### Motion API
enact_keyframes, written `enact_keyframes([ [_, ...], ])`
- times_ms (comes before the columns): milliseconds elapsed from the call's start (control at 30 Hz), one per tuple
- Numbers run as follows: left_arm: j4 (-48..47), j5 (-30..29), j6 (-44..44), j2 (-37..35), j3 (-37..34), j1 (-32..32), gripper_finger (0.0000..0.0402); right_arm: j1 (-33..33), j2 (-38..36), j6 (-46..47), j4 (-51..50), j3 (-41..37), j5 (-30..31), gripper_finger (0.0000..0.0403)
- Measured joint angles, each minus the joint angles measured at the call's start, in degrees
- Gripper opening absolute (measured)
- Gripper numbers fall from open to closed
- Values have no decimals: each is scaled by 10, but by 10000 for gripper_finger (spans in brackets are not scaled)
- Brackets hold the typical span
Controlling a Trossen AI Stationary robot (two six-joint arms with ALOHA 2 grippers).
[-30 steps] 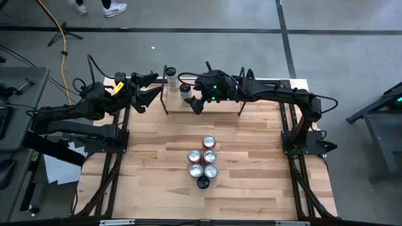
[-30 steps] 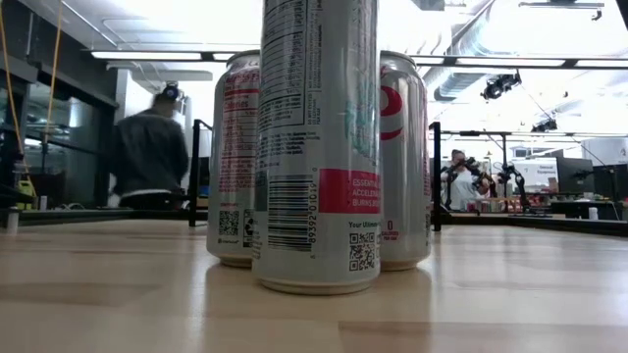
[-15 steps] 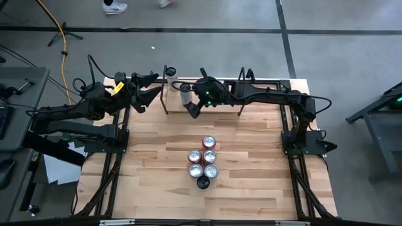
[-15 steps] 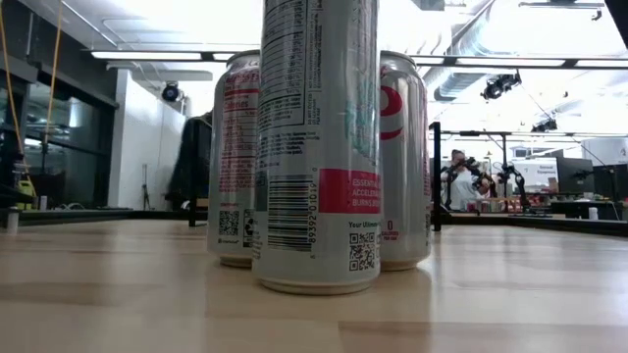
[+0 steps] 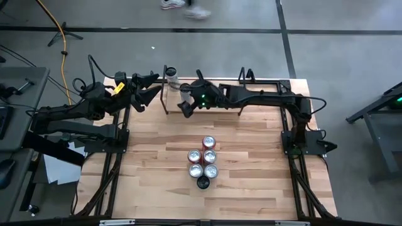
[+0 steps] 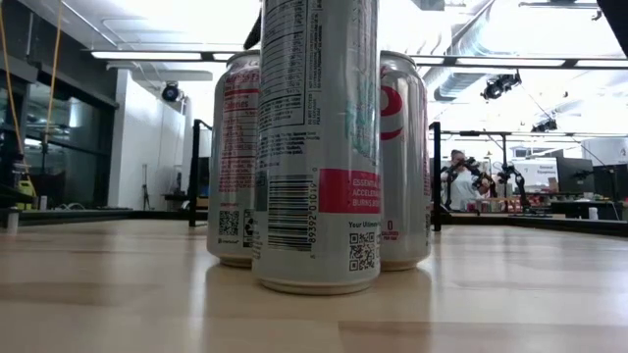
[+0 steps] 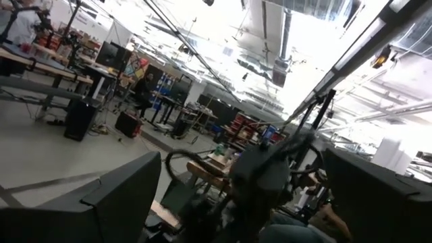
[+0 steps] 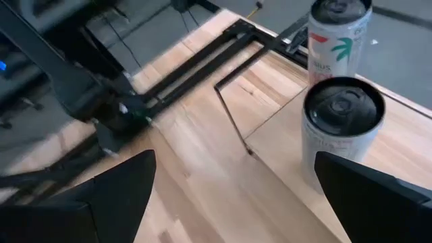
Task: Place canned beverage on shelf
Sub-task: Put the top white soda can aligned with the other white soda can on the shelf
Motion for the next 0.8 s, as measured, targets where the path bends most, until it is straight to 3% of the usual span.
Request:
enact_keyframes([
  [300,-3,1,-9,0,0,0,372,21,67,18,14,-1,224,391],
  [633,-3,1,-10,0,0,0,372,27,124,0,105,-1,351,391],
  [800,-3,2,-11,0,0,0,372,24,145,-46,166,0,327,391],
])
